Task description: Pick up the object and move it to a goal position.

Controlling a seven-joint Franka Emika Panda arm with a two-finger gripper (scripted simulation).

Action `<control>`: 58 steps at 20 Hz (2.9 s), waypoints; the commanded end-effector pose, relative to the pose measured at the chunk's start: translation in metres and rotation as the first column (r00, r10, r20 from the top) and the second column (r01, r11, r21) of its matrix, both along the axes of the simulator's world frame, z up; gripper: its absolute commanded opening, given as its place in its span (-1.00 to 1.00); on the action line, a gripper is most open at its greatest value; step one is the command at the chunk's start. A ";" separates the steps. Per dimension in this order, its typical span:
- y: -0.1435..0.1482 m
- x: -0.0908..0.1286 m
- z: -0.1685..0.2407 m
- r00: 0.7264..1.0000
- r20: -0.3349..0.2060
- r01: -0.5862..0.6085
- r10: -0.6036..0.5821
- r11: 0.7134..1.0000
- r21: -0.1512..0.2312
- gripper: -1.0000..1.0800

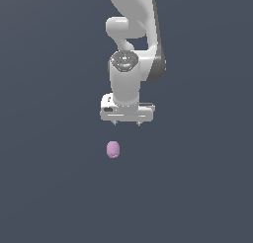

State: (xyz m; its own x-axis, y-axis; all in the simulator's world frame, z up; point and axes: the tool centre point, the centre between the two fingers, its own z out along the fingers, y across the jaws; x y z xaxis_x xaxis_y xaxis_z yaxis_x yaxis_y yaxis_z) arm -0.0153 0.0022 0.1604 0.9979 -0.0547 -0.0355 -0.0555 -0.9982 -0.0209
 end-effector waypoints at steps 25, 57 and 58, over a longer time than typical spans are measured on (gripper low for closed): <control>-0.004 0.022 -0.014 0.997 0.024 -0.079 0.079 0.997 0.008 0.92; -0.065 0.060 -0.115 0.989 0.034 -0.145 0.146 0.989 -0.023 0.92; -0.065 0.060 -0.118 0.989 0.034 -0.145 0.146 0.989 -0.023 0.92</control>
State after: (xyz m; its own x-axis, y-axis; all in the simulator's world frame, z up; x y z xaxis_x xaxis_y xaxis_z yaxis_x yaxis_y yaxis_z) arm 0.0444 -0.0629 0.0472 0.9959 0.0904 -0.0016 0.0904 -0.9959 -0.0004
